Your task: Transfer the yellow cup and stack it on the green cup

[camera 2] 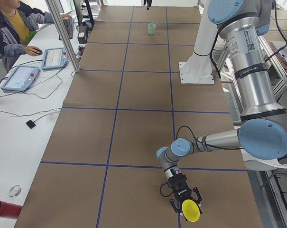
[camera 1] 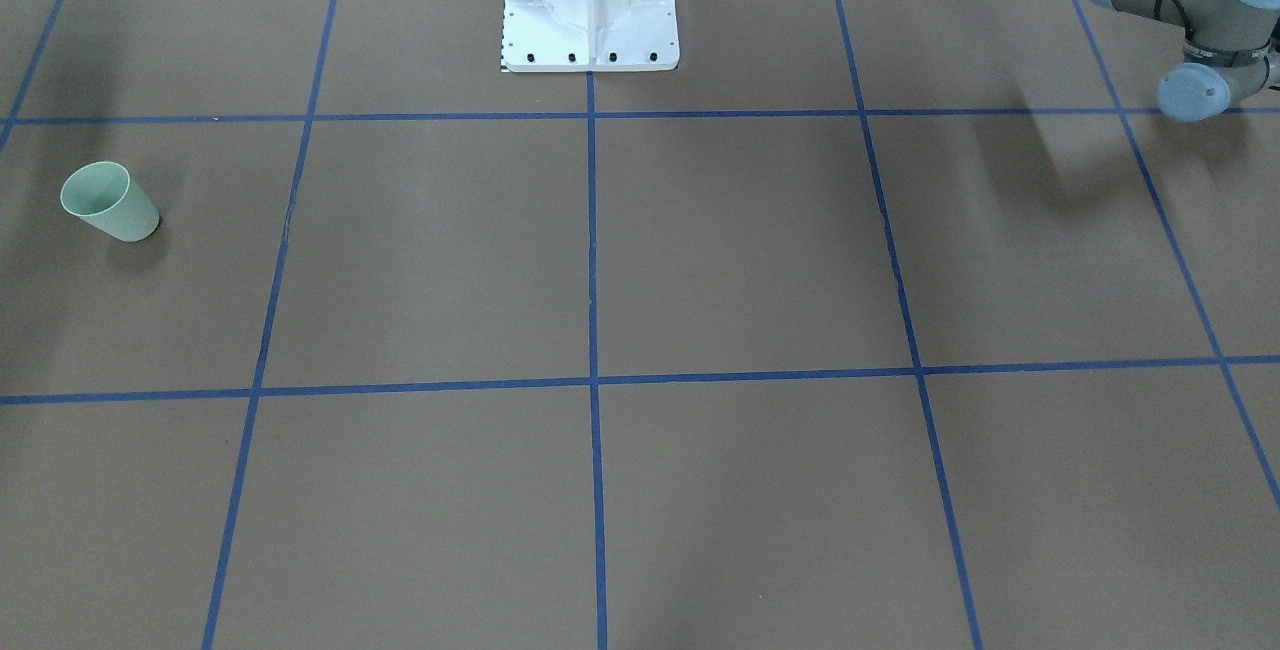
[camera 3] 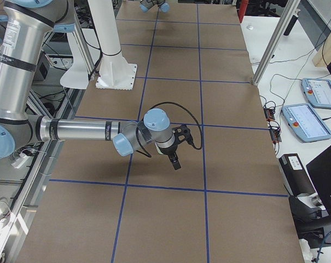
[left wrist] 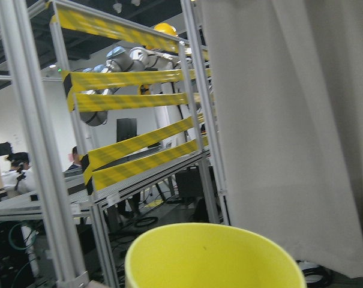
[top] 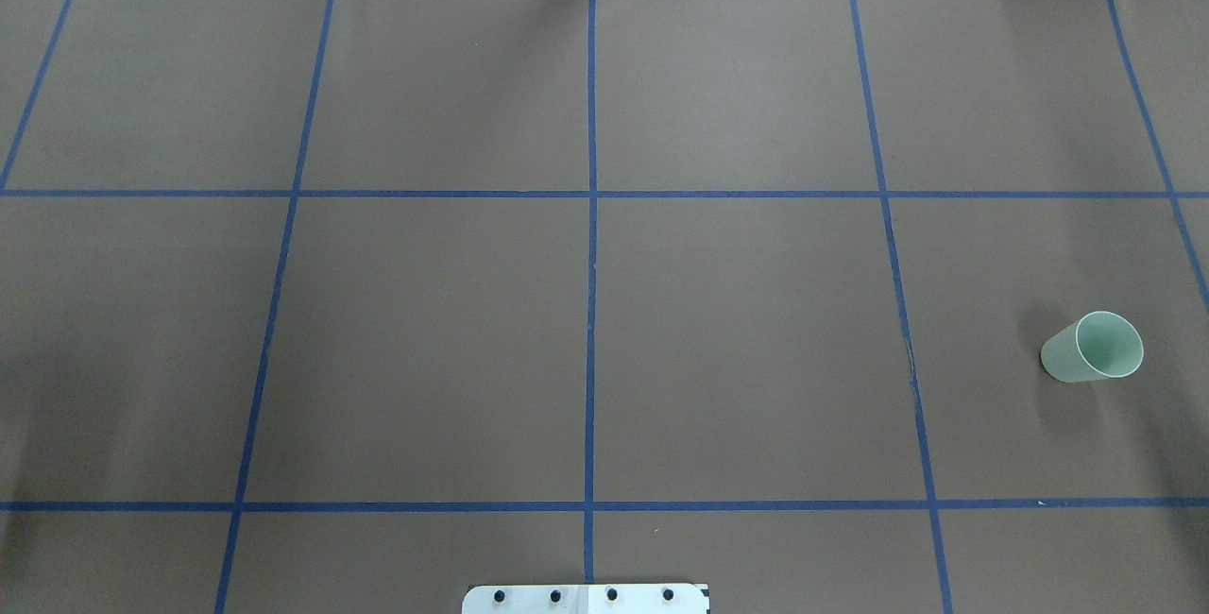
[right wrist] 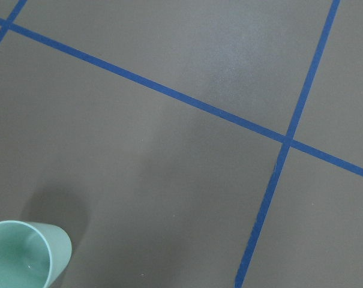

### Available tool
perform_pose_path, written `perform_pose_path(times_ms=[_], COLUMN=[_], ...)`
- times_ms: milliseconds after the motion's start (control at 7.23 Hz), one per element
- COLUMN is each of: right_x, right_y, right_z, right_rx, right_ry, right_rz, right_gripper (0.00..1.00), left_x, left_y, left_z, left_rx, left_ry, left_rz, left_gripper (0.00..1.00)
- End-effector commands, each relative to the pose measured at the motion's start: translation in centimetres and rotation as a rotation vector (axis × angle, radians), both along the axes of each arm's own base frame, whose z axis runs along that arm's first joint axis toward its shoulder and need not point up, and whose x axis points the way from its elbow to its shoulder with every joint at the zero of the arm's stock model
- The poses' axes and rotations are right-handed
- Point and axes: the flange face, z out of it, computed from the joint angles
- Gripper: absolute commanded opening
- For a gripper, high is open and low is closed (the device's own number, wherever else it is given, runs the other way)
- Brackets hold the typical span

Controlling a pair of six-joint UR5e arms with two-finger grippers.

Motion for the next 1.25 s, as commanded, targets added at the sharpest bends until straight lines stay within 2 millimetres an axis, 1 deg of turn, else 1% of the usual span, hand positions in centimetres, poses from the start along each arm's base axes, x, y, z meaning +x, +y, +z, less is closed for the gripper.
perform_pose_path(times_ms=[0, 138, 277, 415, 554, 692, 830, 969, 1107], right_x=[0.0, 0.0, 0.0, -0.1, -0.1, -0.1, -0.3, -0.4, -0.9], right_y=[-0.2, -0.3, -0.3, -0.3, -0.3, -0.5, -1.3, -1.7, -3.1], right_z=[-0.1, -0.2, -0.2, -0.3, -0.3, -0.4, -1.1, -2.5, -4.7], right_rx=[0.003, 0.003, 0.000, -0.004, -0.011, -0.013, -0.007, 0.025, 0.066], right_ry=[-0.001, 0.001, 0.001, -0.005, -0.010, -0.013, -0.019, -0.029, -0.062], right_rz=[0.002, 0.002, 0.003, 0.011, 0.016, 0.021, 0.029, 0.029, 0.014], right_gripper=[1.00, 1.00, 1.00, 1.00, 1.00, 1.00, 1.00, 1.00, 1.00], left_x=[-1.2, -2.1, -2.7, -3.1, -3.2, -2.9, -2.6, -1.3, 0.3], left_y=[-4.9, -8.2, -11.9, -15.2, -18.6, -20.9, -22.1, -24.3, -27.1], left_z=[-1.3, -2.5, -4.1, -5.1, -5.6, -6.7, -8.3, -11.3, -15.4], left_rx=[0.125, 0.186, 0.247, 0.308, 0.380, 0.454, 0.533, 0.661, 0.782], left_ry=[0.009, 0.024, 0.042, 0.052, 0.076, 0.116, 0.154, 0.188, 0.202], left_rz=[0.138, 0.207, 0.280, 0.349, 0.414, 0.498, 0.580, 0.652, 0.743], left_gripper=[0.13, 0.13, 0.13, 0.13, 0.13, 0.13, 0.13, 0.14, 0.14])
